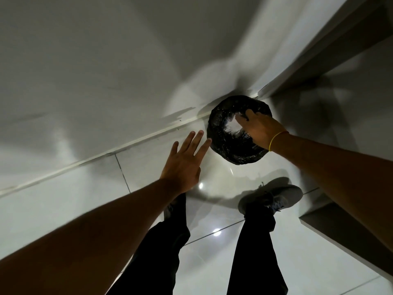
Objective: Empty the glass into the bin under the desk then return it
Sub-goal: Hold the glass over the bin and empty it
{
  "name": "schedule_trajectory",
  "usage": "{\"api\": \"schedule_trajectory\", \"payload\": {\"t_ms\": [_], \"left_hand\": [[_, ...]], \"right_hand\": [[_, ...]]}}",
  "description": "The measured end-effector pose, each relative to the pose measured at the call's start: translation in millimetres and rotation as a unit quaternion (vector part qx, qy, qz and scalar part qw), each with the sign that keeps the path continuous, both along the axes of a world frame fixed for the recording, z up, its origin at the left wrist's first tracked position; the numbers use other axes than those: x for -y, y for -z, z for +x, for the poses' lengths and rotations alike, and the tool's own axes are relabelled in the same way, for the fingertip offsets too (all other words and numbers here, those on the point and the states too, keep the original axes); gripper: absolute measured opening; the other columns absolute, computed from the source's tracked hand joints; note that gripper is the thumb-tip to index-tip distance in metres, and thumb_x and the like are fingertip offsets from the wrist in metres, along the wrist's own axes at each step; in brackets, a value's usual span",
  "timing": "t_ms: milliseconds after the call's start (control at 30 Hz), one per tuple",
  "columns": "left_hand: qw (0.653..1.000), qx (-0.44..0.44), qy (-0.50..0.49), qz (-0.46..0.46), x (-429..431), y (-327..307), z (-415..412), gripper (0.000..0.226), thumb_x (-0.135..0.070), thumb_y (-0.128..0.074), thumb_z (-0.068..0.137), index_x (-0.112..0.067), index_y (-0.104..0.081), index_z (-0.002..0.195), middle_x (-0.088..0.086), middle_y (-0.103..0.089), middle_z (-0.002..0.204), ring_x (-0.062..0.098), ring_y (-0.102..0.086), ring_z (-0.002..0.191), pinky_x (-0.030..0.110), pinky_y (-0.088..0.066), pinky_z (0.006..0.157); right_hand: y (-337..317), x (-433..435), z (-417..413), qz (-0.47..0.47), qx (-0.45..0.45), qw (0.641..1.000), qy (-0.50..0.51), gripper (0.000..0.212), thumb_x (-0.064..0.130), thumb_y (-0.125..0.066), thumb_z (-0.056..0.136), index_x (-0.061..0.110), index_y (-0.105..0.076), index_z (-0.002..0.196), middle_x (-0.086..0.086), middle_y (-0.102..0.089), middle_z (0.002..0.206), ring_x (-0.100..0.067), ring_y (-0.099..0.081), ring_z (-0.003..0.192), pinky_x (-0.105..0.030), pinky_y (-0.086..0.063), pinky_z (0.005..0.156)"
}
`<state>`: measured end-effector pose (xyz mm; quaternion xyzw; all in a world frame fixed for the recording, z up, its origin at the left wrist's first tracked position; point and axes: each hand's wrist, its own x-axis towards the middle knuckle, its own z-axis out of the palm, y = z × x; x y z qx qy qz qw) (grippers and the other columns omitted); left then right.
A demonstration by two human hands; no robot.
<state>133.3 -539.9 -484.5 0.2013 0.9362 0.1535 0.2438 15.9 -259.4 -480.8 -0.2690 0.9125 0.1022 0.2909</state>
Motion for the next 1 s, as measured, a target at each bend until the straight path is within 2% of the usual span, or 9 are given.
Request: {"api": "schedule_trajectory", "payload": {"t_ms": [67, 167, 300, 467, 567, 600, 700, 867, 1000], "left_hand": [[1.0, 0.003, 0.003, 0.0, -2.3, -0.3, -0.5, 0.096, -0.019, -0.057, 0.1, -0.029, 0.005, 0.172, 0.006, 0.012, 0.182, 0.028, 0.01, 0.168, 0.064, -0.02, 0.132], [1.0, 0.008, 0.011, -0.003, -6.7, -0.7, -1.1, 0.099, -0.019, -0.058, 0.1, -0.03, 0.009, 0.172, 0.007, 0.013, 0.182, 0.029, 0.011, 0.168, 0.064, -0.02, 0.132], [1.0, 0.01, 0.016, -0.009, -11.9, -1.6, -1.2, 0.1, -0.018, -0.058, 0.1, -0.029, 0.012, 0.171, 0.008, 0.013, 0.182, 0.03, 0.011, 0.168, 0.064, -0.02, 0.132], [1.0, 0.013, 0.018, -0.005, -14.4, -0.8, -1.6, 0.102, -0.019, -0.059, 0.099, -0.03, 0.012, 0.171, 0.009, 0.011, 0.182, 0.03, 0.01, 0.168, 0.065, -0.021, 0.131], [1.0, 0.012, 0.015, -0.007, -13.2, 1.7, -2.7, 0.102, -0.019, -0.059, 0.099, -0.031, 0.012, 0.171, 0.008, 0.012, 0.182, 0.029, 0.01, 0.168, 0.065, -0.021, 0.131], [1.0, 0.014, 0.013, -0.007, -12.9, 2.6, -2.9, 0.102, -0.019, -0.059, 0.099, -0.031, 0.013, 0.171, 0.007, 0.012, 0.182, 0.029, 0.01, 0.168, 0.065, -0.021, 0.131], [1.0, 0.016, 0.014, -0.002, -12.6, 4.5, -2.0, 0.103, -0.019, -0.059, 0.099, -0.031, 0.013, 0.171, 0.008, 0.012, 0.182, 0.03, 0.009, 0.168, 0.066, -0.021, 0.131], [1.0, 0.024, 0.016, -0.005, -11.3, 4.1, -0.4, 0.102, -0.019, -0.059, 0.1, -0.031, 0.013, 0.171, 0.008, 0.013, 0.182, 0.03, 0.009, 0.168, 0.066, -0.021, 0.131], [0.999, 0.026, 0.027, -0.01, -12.8, 2.0, 0.6, 0.104, -0.019, -0.059, 0.1, -0.032, 0.017, 0.169, 0.008, 0.015, 0.182, 0.031, 0.01, 0.168, 0.065, -0.02, 0.131]], "right_hand": [[1.2, 0.0, 0.6, 0.0, 0.004, 1.0, 0.003, 0.095, -0.01, -0.067, 0.08, 0.013, -0.026, 0.162, -0.029, -0.048, 0.136, -0.046, -0.065, 0.099, -0.054, -0.062, 0.079], [8.3, 0.7, -0.4, -0.029, -0.011, 1.0, 0.003, 0.111, -0.013, -0.067, 0.078, 0.024, -0.012, 0.166, -0.026, -0.049, 0.125, -0.039, -0.063, 0.087, -0.045, -0.056, 0.062], [12.8, -2.7, -3.0, -0.02, -0.008, 0.999, 0.024, 0.091, -0.008, -0.066, 0.081, 0.015, -0.029, 0.161, -0.028, -0.046, 0.136, -0.047, -0.064, 0.099, -0.057, -0.061, 0.081], [20.5, -2.3, -6.4, -0.051, -0.018, 0.998, 0.03, 0.116, -0.016, -0.065, 0.078, 0.035, -0.008, 0.166, -0.025, -0.048, 0.126, -0.039, -0.062, 0.088, -0.044, -0.055, 0.065], [20.7, -2.5, -10.1, -0.043, 0.007, 0.998, 0.045, 0.093, -0.008, -0.062, 0.084, 0.023, -0.025, 0.163, -0.03, -0.043, 0.143, -0.048, -0.063, 0.105, -0.056, -0.06, 0.086], [20.9, -1.6, -10.8, -0.043, 0.007, 0.998, 0.05, 0.091, -0.008, -0.064, 0.083, 0.02, -0.026, 0.162, -0.03, -0.043, 0.144, -0.049, -0.064, 0.105, -0.056, -0.06, 0.086], [24.9, -0.3, -11.1, -0.052, -0.006, 0.997, 0.05, 0.105, -0.012, -0.066, 0.08, 0.023, -0.015, 0.166, -0.029, -0.046, 0.132, -0.043, -0.065, 0.086, -0.045, -0.054, 0.067], [21.6, -0.7, -7.7, -0.031, -0.017, 0.998, 0.045, 0.083, -0.009, -0.063, 0.083, 0.012, -0.035, 0.158, -0.029, -0.049, 0.131, -0.045, -0.066, 0.088, -0.054, -0.061, 0.076], [18.5, -3.9, -4.3, -0.037, -0.067, 0.997, 0.027, 0.092, -0.01, -0.066, 0.081, 0.009, -0.027, 0.162, -0.027, -0.055, 0.123, -0.041, -0.064, 0.086, -0.049, -0.059, 0.06]]}}
